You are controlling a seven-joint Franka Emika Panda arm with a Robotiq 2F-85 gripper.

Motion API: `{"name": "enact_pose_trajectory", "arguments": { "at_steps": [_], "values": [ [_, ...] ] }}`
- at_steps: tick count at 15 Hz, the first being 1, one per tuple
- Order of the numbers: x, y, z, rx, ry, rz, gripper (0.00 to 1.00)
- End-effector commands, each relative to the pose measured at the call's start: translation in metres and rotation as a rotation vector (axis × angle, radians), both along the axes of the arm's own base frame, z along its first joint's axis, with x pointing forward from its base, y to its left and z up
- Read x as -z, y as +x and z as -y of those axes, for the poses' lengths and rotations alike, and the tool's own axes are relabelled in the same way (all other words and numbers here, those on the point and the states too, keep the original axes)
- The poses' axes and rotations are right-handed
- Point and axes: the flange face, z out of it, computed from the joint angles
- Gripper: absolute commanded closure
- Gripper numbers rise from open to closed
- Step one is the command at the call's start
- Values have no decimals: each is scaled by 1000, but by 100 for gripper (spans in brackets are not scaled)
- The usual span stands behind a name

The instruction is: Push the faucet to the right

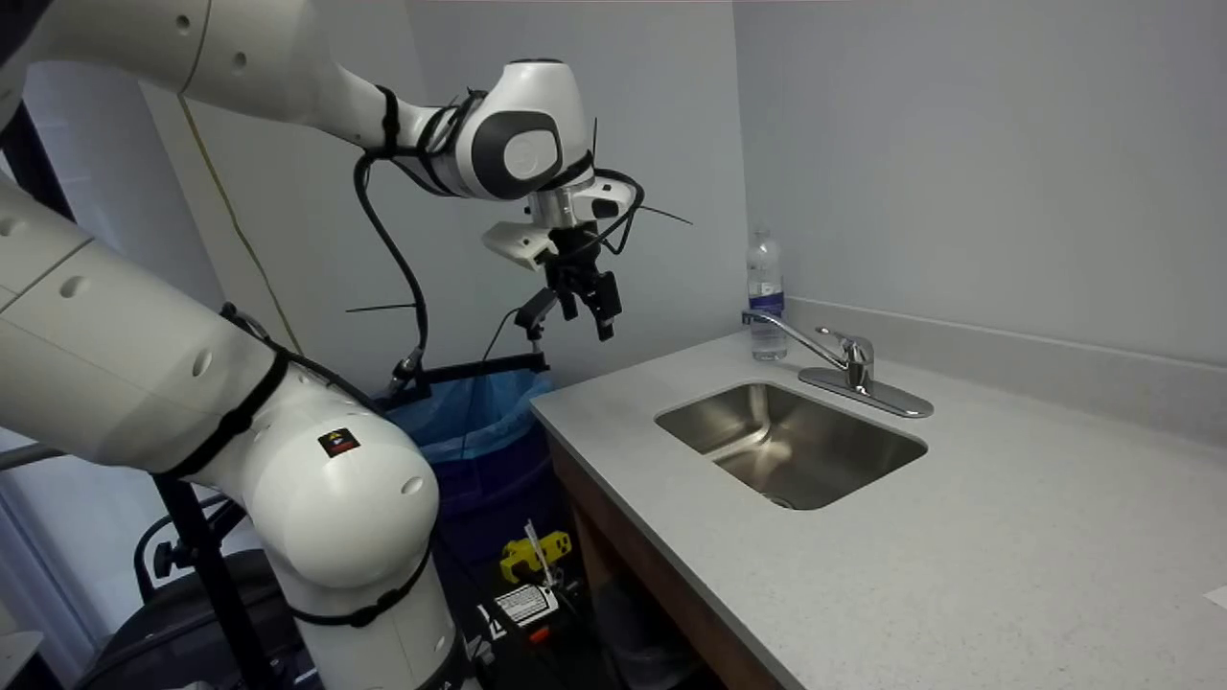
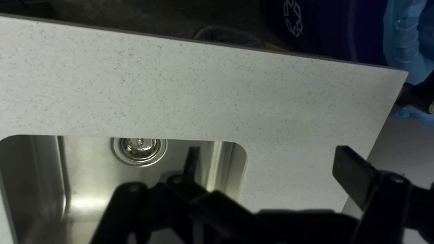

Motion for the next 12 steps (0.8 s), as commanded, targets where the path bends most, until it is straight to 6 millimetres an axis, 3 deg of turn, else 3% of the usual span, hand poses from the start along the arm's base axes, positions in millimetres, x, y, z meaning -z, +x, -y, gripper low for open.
{"name": "enact_pose_trajectory", "arguments": {
  "at_steps": [1, 9, 12],
  "values": [
    [1, 6, 5, 2, -8, -14, 0],
    [-1, 60, 55, 31, -67, -23, 0],
    [-14, 88, 72, -6, -92, -39, 0]
  ]
}}
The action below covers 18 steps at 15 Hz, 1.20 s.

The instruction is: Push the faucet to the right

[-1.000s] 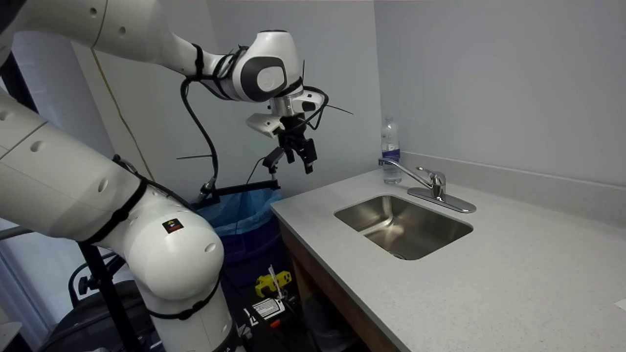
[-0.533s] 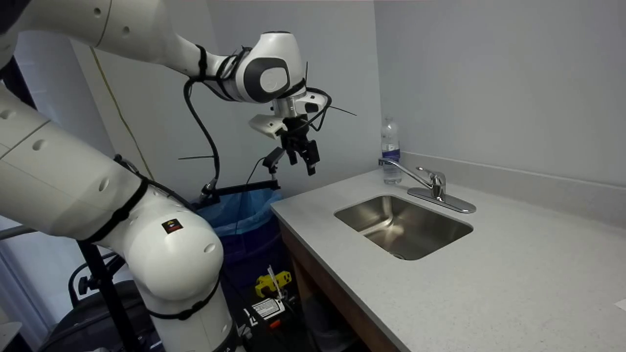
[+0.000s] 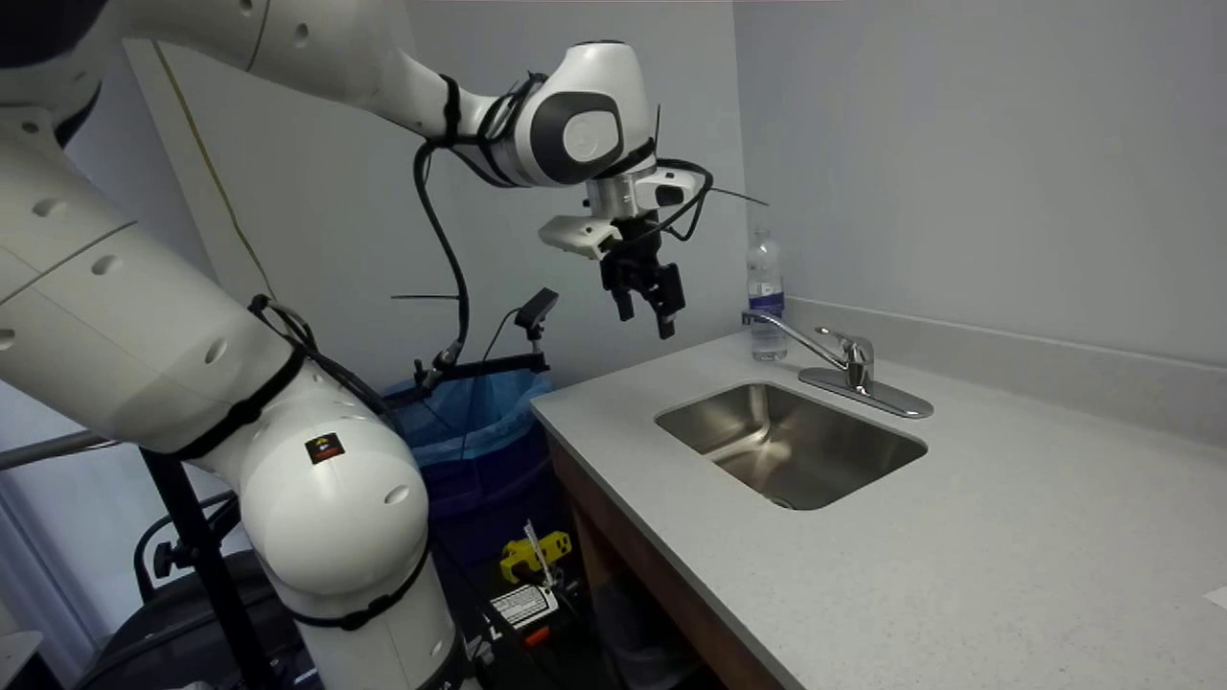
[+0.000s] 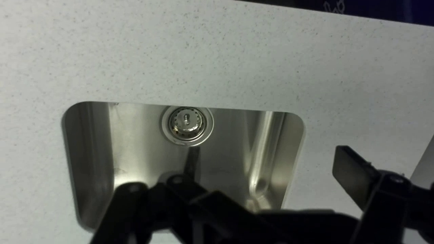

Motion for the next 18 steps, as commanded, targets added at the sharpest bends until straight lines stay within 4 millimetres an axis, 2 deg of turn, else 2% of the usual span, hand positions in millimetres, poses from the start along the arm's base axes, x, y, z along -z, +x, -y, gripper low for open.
{"name": "enact_pose_trajectory", "arguments": {
  "at_steps": [1, 5, 6, 8, 16, 18],
  "values": [
    [-16, 38, 14, -61, -18, -42, 0],
    [-25, 64, 14, -178, 6, -91, 0],
    [-19, 46, 16, -113, -4, -57, 0],
    [-17, 51, 15, -119, -4, -65, 0],
    [-16, 49, 14, -120, -5, -68, 0],
    [-21, 53, 23, -88, -11, -52, 0]
  ]
}}
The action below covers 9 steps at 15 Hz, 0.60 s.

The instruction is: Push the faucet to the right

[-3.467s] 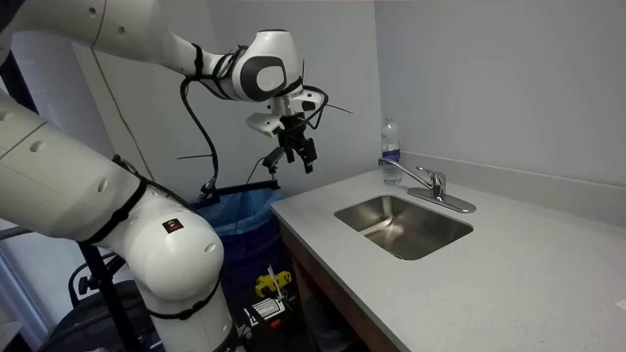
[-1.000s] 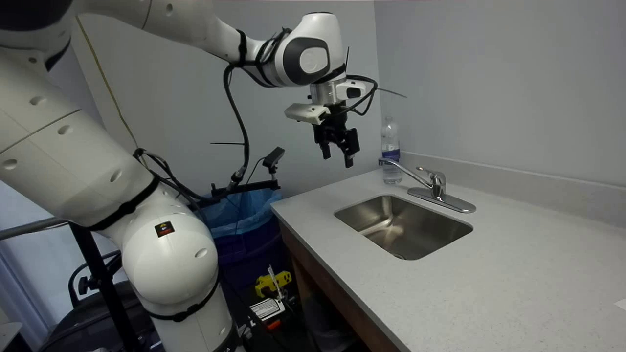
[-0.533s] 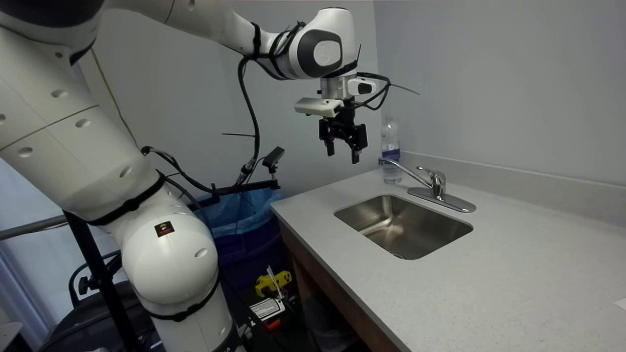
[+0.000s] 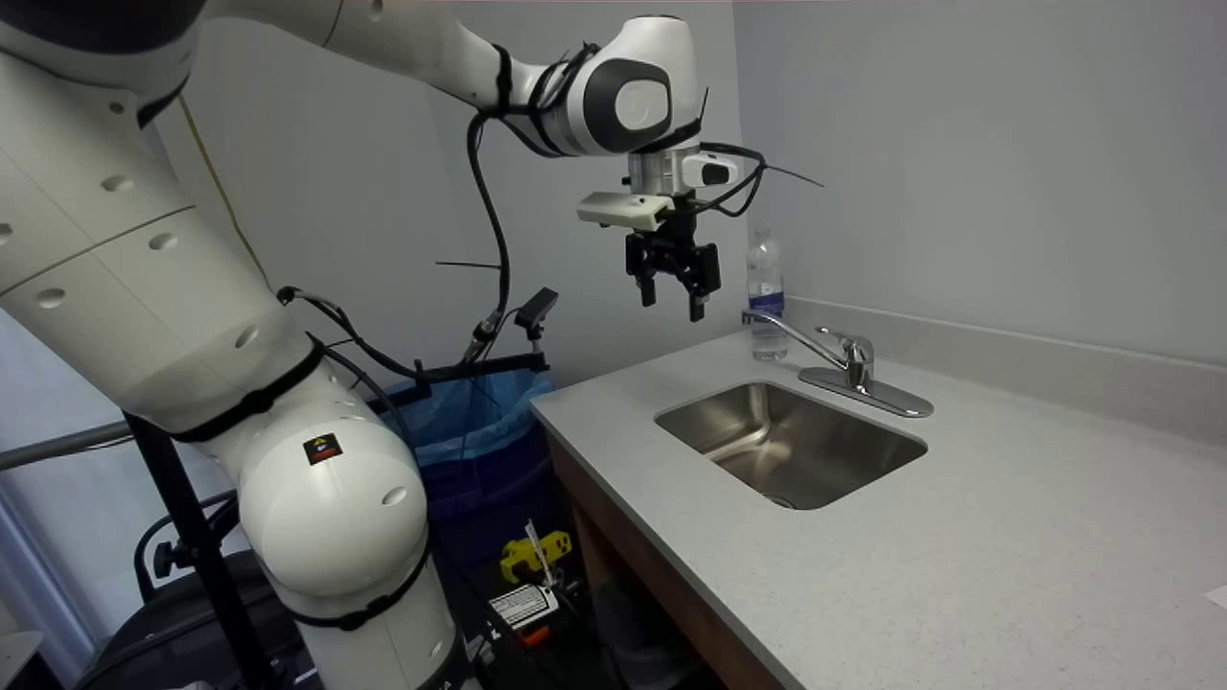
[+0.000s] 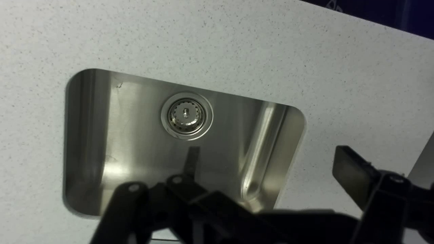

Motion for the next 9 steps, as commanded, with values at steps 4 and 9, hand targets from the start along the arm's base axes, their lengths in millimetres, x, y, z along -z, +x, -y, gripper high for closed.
{"name": "enact_pose_trajectory", "arguments": {
  "at_steps": [4, 9],
  "values": [
    [4, 36, 15, 34, -73, 90, 0],
    [21, 86, -2, -46, -107, 183, 0]
  ]
}}
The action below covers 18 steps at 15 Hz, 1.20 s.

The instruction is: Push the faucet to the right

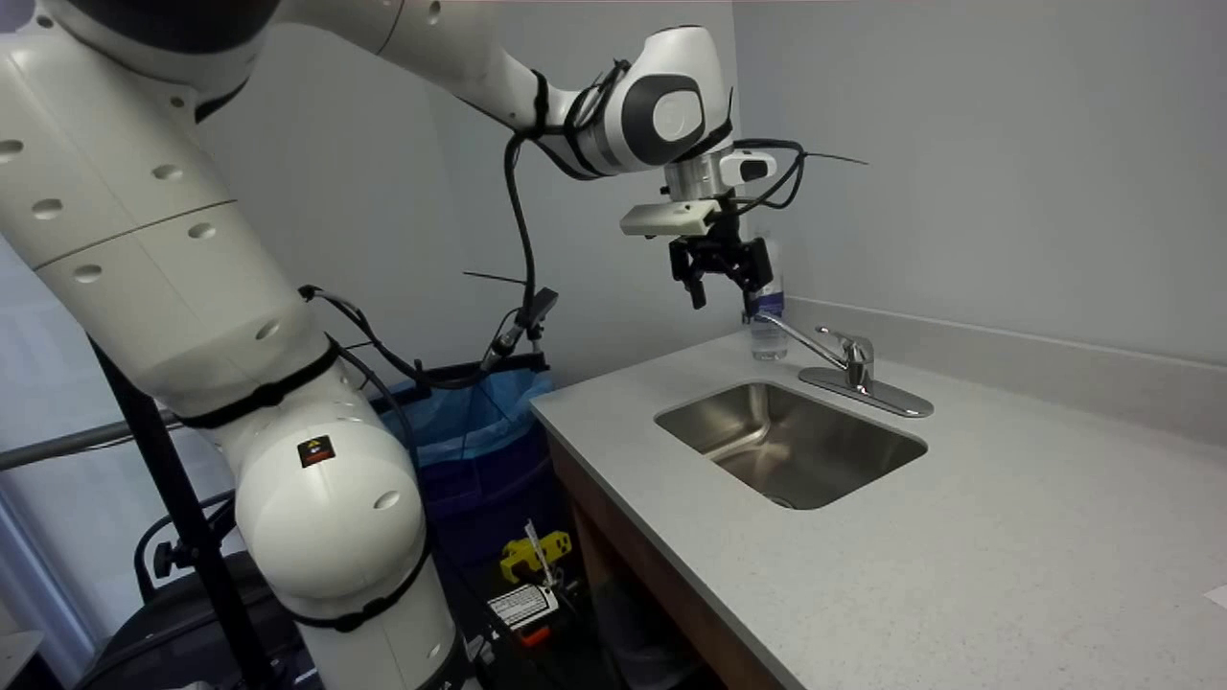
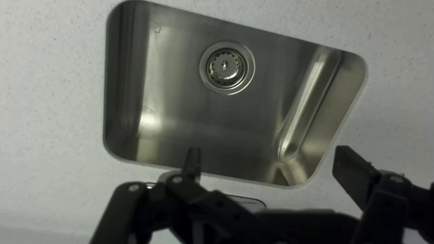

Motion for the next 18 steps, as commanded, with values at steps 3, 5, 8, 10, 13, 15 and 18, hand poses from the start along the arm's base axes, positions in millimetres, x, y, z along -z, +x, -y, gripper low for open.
{"name": "enact_pose_trajectory", "arguments": {
  "at_steps": [3, 5, 8, 10, 13, 15, 18],
  "values": [
    [19, 66, -46, -69, 29, 113, 0],
    [28, 85, -65, -82, 59, 149, 0],
    [37, 110, -84, -99, 90, 207, 0],
    [41, 125, -93, -118, 114, 259, 0],
    [50, 145, -107, -124, 148, 319, 0],
    [58, 154, -115, -125, 169, 344, 0],
    [71, 165, -128, -131, 205, 367, 0]
  ]
}}
